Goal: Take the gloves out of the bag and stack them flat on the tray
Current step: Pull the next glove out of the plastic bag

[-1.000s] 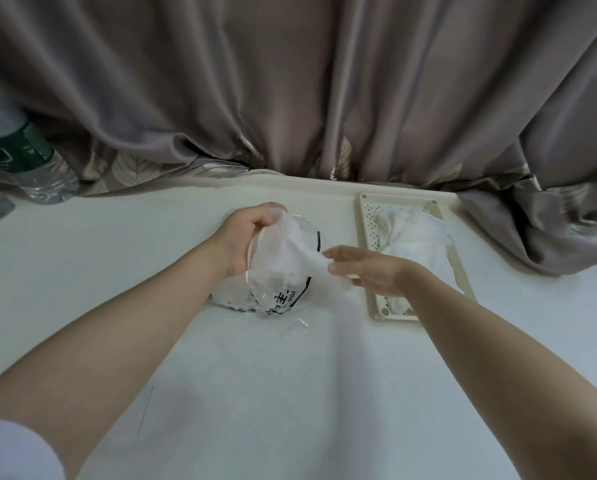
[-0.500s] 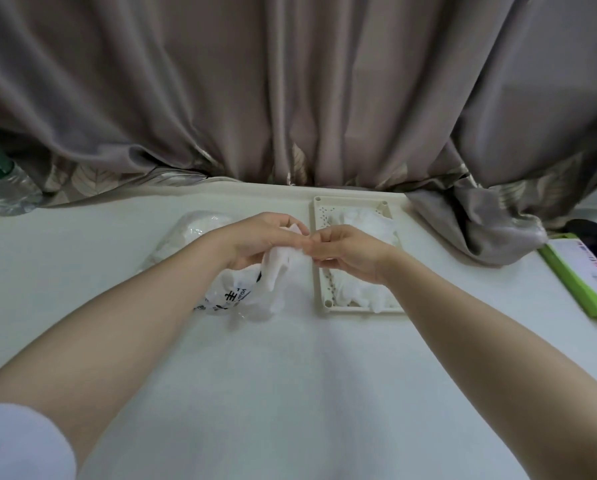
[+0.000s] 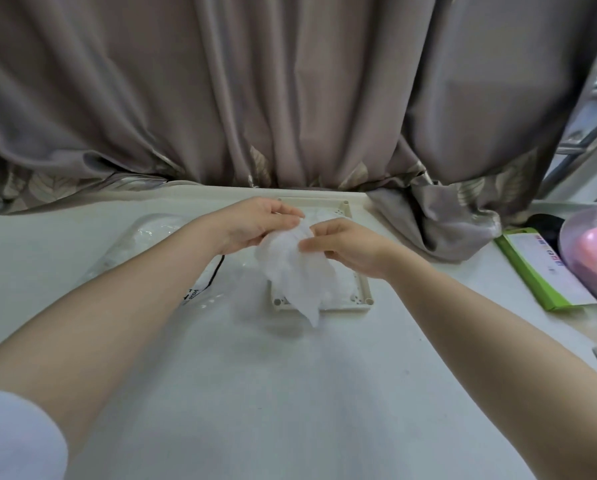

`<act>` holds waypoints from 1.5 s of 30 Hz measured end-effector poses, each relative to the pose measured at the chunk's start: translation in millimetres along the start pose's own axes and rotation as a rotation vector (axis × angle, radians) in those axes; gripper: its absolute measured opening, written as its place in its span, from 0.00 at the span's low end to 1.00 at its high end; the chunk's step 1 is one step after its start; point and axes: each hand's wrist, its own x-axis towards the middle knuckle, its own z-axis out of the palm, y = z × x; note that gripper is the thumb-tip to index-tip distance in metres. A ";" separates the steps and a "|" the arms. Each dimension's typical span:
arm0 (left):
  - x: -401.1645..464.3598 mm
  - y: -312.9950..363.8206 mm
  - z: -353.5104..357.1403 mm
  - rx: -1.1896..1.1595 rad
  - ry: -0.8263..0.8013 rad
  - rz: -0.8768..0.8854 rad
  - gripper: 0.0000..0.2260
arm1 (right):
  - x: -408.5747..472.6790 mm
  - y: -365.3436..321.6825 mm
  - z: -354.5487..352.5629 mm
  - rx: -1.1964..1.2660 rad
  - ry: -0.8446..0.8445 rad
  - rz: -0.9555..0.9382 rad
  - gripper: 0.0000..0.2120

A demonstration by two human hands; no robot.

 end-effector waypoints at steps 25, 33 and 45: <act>42.2 -8.0 38.7 -0.381 0.238 -0.016 0.09 | 15.1 30.7 -65.3 0.285 0.101 0.011 0.07; 43.7 -8.7 34.7 -0.792 0.372 0.065 0.06 | 9.8 28.0 -57.9 0.565 0.069 0.043 0.11; 34.7 -4.4 75.7 -0.072 0.343 0.152 0.07 | 7.3 26.5 -46.3 0.393 0.241 -0.105 0.07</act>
